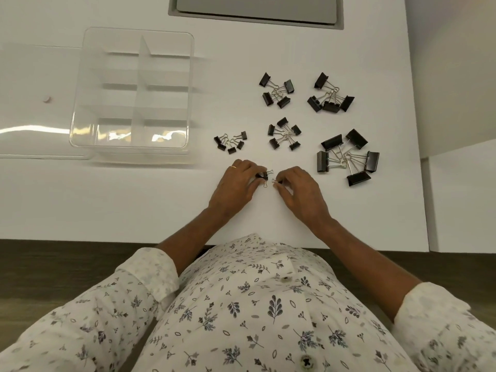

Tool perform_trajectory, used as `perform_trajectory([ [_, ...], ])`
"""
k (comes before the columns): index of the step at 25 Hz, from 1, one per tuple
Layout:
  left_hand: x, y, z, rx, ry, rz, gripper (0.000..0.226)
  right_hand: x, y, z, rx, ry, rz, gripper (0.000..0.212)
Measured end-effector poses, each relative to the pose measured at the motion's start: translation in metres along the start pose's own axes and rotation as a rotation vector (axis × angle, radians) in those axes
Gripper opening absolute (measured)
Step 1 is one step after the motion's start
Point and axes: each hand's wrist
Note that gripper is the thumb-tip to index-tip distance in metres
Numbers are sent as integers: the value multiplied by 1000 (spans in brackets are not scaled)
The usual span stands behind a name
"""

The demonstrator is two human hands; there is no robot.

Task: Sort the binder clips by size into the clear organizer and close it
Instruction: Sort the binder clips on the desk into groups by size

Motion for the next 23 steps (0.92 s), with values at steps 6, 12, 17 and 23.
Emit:
perform_trajectory([
  [6,-6,8,-10,32,27,-76,27,2,-11,-3,-82,2,-61,31],
  [12,-8,13,-23,92,170,-166,28,-2,-31,5,-177,99,-158,37],
  [17,-2,15,-27,159,465,-365,38,-5,-34,4,-188,43,-68,38],
  [23,5,7,-33,239,1034,-760,39,-1,-33,-3,-116,-145,24,37],
])
Point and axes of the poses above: each hand's wrist, its own y-axis away from the middle knuckle, its own z-axis out of the palm, x = y × z, and after that the axes turned 4 degrees about x, right-handed
